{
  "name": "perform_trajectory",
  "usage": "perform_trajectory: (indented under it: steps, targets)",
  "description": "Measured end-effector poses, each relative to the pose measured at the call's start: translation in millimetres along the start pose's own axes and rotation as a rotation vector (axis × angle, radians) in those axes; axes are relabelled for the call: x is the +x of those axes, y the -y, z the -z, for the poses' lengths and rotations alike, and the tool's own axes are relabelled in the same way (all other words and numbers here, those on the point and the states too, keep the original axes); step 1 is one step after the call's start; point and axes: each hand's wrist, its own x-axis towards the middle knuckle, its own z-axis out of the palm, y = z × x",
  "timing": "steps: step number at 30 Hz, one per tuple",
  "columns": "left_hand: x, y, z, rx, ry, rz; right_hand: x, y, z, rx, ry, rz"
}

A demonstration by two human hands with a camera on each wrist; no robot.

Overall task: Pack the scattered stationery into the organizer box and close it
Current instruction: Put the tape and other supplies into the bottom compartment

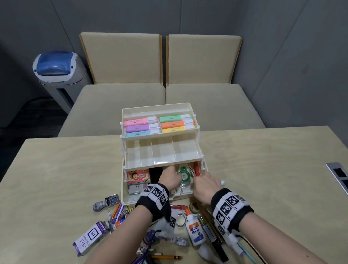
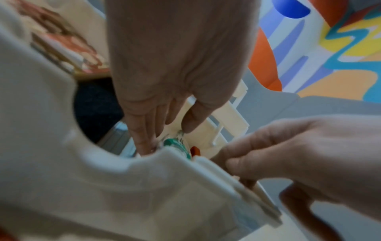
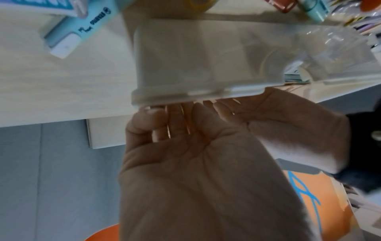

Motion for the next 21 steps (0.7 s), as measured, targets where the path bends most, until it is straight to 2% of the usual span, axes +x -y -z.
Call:
perform_trajectory:
  steps: [3, 6, 10, 13, 16, 21]
  targets:
    - [-5.3, 5.2, -2.8, 0.148, -0.021, 0.001, -3.7, -6.9, -3.2, -0.013, -0.017, 0.064]
    - [-5.2, 2.5, -6.1, 0.144, 0.027, 0.068, -2.8, -6.9, -5.7, -0.024, -0.024, 0.115]
    - [0.9, -5.0, -8.5, 0.003, 0.056, 0.119, 1.7, 3.1, -8.1, -0.109, -0.065, 0.168]
    - [4.1, -3.8, -9.5, -0.202, 0.087, 0.162, 10.9, 7.5, -10.9, -0.161, -0.112, 0.133]
    - [13.2, 0.5, -10.2, -0.339, 0.136, 0.224, 16.2, 9.1, -14.0, -0.139, -0.076, 0.098]
    - [18.6, 8.6, -10.9, -0.452, 0.127, 0.213, 20.1, 6.5, -16.9, -0.151, -0.058, 0.15]
